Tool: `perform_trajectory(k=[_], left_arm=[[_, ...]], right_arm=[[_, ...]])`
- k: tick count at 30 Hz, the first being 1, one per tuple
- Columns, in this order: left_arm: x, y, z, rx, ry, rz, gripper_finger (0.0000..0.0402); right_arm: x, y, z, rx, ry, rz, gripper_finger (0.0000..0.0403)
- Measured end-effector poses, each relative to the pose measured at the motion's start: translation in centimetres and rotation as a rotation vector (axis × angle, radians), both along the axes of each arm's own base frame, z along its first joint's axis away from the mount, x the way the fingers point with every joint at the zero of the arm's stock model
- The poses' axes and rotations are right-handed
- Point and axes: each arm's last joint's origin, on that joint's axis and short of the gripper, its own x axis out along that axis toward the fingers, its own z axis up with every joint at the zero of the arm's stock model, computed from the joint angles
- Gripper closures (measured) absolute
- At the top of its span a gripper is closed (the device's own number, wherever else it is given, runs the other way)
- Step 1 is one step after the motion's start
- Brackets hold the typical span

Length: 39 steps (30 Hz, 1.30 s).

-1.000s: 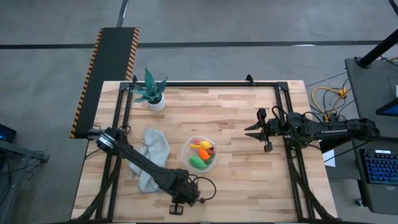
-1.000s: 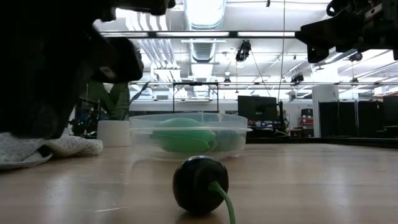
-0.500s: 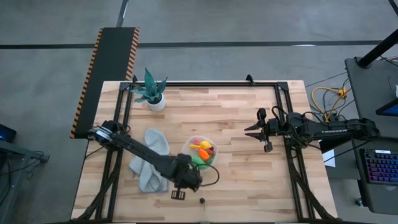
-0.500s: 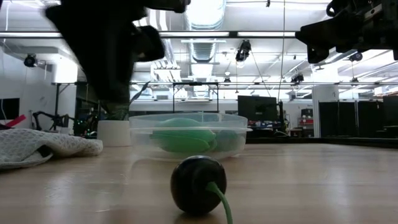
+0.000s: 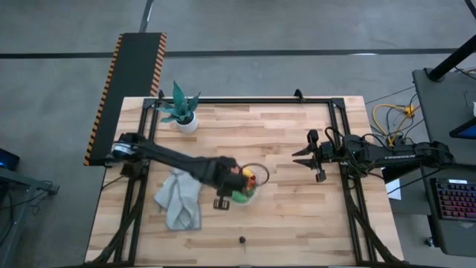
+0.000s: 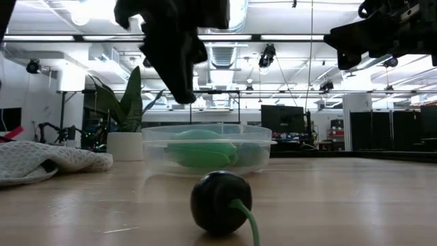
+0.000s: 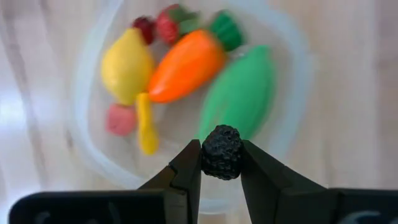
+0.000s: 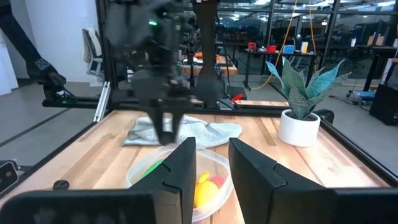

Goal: Pick and placing Produce into tupperware
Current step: Put the blackberry into the transparent bin, then put the black cherry into the transparent bin

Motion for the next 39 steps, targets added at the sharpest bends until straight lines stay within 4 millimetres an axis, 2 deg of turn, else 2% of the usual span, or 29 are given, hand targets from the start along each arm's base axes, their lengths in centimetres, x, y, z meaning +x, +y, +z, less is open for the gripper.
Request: perform_trajectory(k=[5, 10, 18, 24, 26, 29, 34, 39], left_arm=[[0.7, 2.8, -1.1, 0.021, 0.037, 0.030, 0.0334], [0.8, 4.1, -1.2, 0.019, 0.042, 0.062, 0.0327], [0.9, 4.1, -1.2, 0.017, 0.036, 0.063, 0.0233], [0.9, 3.4, -1.0, 0.005, 0.031, 0.053, 0.0213], [0.7, 2.6, -0.5, -0.004, 0.027, 0.048, 0.0215], [0.6, 0.3, 0.6, -0.018, -0.008, -0.014, 0.0224], [0.0, -5.4, 2.1, 0.007, -0.089, -0.241, 0.0243], [-0.6, -10.7, 1.8, 0.045, -0.216, -0.493, 0.0251]], right_arm=[[0.0, 0.0, 0.0, 0.000, 0.000, 0.000, 0.0317], [0.0, 0.0, 0.0, 0.000, 0.001, 0.000, 0.0324], [0.0, 0.0, 0.0, 0.000, 0.002, 0.000, 0.0320], [0.0, 0.0, 0.0, 0.001, 0.003, 0.000, 0.0313], [0.0, 0.0, 0.0, 0.001, 0.003, 0.000, 0.0312], [0.0, 0.0, 0.0, 0.001, 0.003, 0.000, 0.0313], [0.0, 0.0, 0.0, 0.000, 0.003, 0.000, 0.0320], [0.0, 0.0, 0.0, 0.000, 0.002, 0.000, 0.0319]])
